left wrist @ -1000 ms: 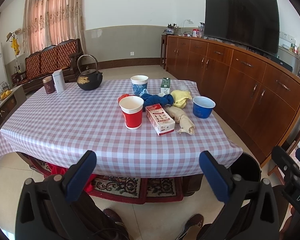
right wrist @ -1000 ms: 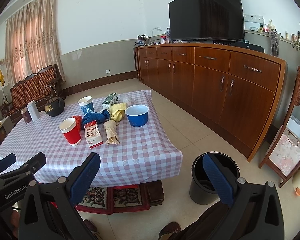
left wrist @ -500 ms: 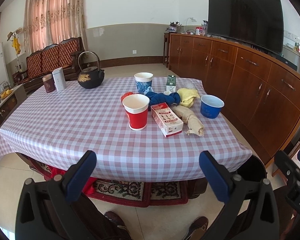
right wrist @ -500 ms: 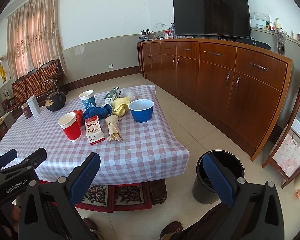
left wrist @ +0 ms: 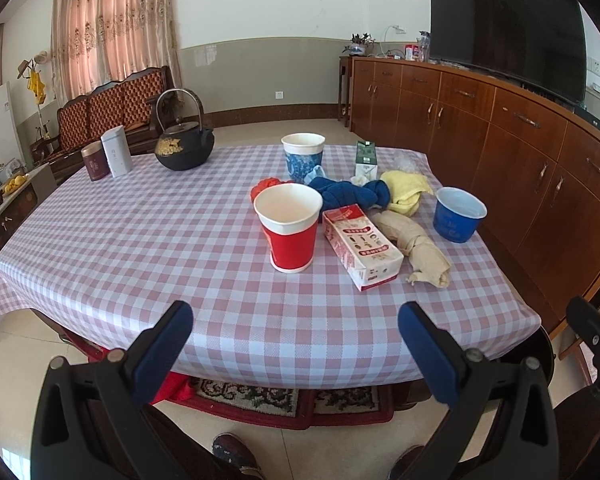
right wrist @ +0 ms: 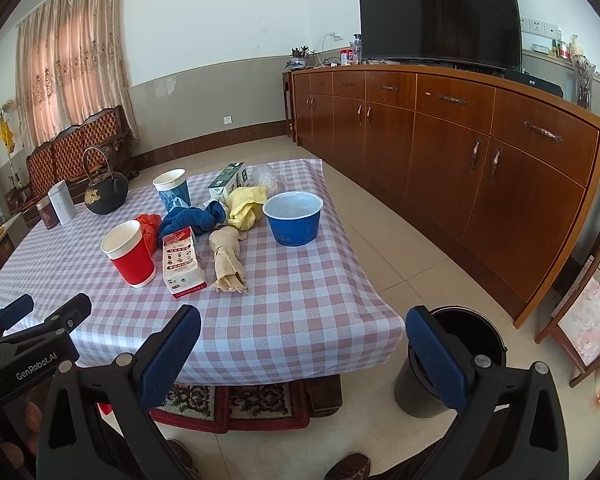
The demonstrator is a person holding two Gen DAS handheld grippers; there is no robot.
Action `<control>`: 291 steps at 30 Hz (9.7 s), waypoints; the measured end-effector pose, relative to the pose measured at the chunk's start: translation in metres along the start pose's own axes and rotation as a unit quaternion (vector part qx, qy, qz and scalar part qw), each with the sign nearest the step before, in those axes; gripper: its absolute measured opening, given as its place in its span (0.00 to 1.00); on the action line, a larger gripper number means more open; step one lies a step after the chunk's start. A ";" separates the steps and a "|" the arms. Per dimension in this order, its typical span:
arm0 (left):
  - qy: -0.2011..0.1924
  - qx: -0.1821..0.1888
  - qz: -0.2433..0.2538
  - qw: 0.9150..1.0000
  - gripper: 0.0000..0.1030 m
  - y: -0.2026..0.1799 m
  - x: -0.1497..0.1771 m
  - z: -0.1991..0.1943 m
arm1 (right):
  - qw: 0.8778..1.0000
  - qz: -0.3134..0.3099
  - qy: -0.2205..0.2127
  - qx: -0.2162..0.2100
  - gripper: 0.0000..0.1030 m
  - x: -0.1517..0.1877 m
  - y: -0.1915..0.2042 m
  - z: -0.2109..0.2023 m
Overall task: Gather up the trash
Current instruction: 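Grasp the red-and-white paper cup with the left tool while the right tool grasps the blue bowl rim, then carry the cup and bowl over the black bin and open both tools, then move both open tools back toward the table, then grasp the rolled beige cloth with the right tool, then grasp the white-and-red milk carton with the left tool while the right tool holds the cloth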
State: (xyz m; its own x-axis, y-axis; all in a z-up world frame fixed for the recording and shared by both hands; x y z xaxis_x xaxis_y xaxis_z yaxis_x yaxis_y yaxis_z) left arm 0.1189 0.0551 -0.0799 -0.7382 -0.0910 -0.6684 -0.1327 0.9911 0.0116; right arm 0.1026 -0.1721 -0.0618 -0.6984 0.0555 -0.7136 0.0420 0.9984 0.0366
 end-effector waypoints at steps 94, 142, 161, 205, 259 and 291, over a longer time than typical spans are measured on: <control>0.026 0.152 0.067 0.986 0.53 -0.101 -0.046 0.052 | 0.999 0.033 0.032 -0.020 0.79 -0.051 -0.049 0.116; 0.258 0.254 0.236 0.902 0.75 -0.452 0.102 0.172 | 0.910 0.340 0.213 0.107 0.90 0.085 -0.414 0.219; 0.088 0.221 0.228 0.944 0.75 -0.393 0.025 0.063 | 0.930 0.298 0.130 0.171 0.90 0.065 -0.385 0.149; 0.044 0.045 -0.014 0.998 0.75 -0.047 -0.019 0.065 | 0.997 0.042 0.030 -0.057 0.90 -0.019 -0.023 0.100; 0.071 0.070 -0.026 0.995 0.75 -0.060 -0.045 0.113 | 0.991 0.018 0.086 -0.104 0.28 -0.048 0.005 0.198; 0.080 0.021 -0.025 0.996 0.54 -0.056 -0.040 0.150 | 0.992 -0.002 0.077 -0.096 0.36 -0.049 0.006 0.207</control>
State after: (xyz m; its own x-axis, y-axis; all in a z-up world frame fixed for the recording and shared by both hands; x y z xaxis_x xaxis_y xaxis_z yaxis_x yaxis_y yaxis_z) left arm 0.2550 0.0181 -0.1649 -0.8282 -0.1507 -0.5399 -0.1458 0.9879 -0.0521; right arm 0.2853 -0.1696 -0.1715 -0.7996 0.0360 -0.5994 -0.0886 0.9802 0.1770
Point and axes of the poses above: each gripper's, at about its wrist camera, not at the fingertips, and z roughly the way its jaws point, y to its left, x to its underside, the point moved 5 cm from there along z, roughly the way its jaws point, and after that the axes turned 8 degrees about y, right-handed, at the moved point
